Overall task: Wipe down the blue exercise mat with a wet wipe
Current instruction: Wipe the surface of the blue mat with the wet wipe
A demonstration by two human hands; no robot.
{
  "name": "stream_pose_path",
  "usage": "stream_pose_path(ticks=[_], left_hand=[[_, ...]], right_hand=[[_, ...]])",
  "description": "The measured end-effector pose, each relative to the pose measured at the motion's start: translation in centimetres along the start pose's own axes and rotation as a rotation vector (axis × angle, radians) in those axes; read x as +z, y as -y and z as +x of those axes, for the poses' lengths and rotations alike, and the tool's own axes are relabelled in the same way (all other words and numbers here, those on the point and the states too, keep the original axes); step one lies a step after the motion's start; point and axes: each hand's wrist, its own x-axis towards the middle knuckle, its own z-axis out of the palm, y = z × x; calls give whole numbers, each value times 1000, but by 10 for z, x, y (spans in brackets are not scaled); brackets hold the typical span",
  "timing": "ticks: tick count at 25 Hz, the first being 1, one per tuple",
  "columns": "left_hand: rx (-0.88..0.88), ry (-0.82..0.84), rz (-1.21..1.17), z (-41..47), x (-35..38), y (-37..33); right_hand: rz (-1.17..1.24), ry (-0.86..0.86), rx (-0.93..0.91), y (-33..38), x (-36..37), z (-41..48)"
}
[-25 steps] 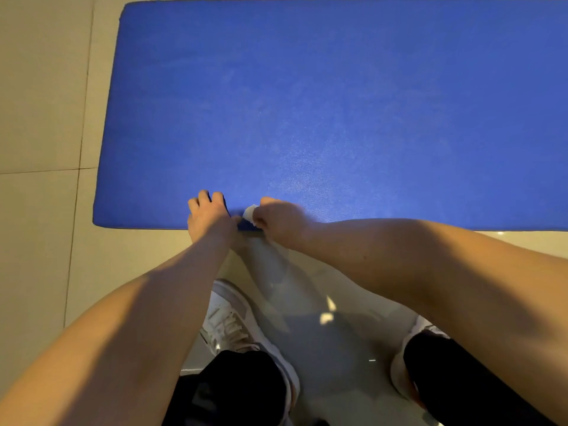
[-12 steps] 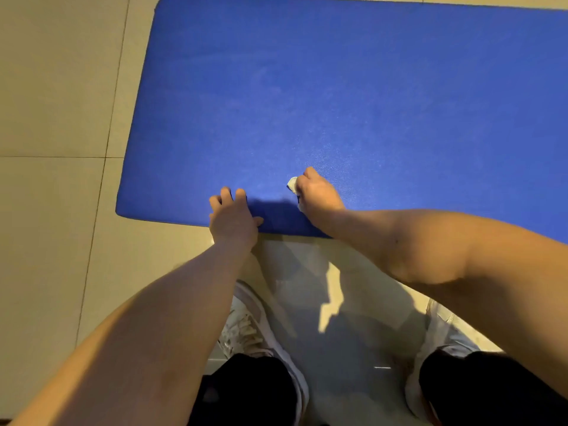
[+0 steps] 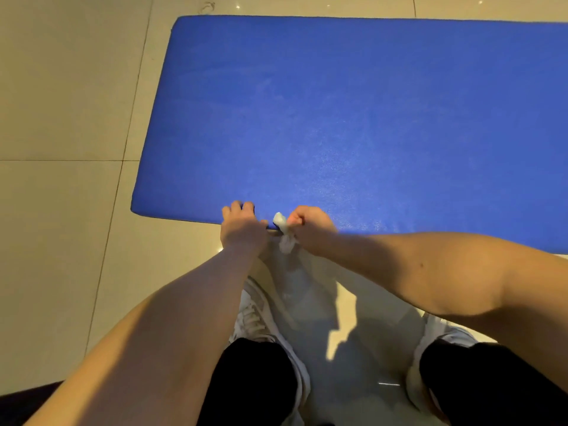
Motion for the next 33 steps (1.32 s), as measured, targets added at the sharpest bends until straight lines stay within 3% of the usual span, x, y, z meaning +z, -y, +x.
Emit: stream_pose_path(ticks=[4, 8, 12, 16, 24, 28, 33], left_hand=[[-21, 85, -206, -22, -12, -2], [-51, 278, -673, -53, -32, -14], [-40, 224, -672, -74, -38, -18], [-40, 223, -689, -98, -47, -16], [-78, 109, -818, -124, -106, -10], [4, 60, -796, -135, -148, -17], [175, 150, -835, -152, -183, -27]], right_hand=[[332, -152, 226, 5, -2, -17], [491, -194, 258, 23, 0, -39], [559, -246, 316, 31, 8, -51], [663, -112, 368, 31, 14, -77], [507, -244, 223, 84, -28, -121], [408, -182, 109, 126, -47, -152], [450, -174, -16, 156, -62, -161]])
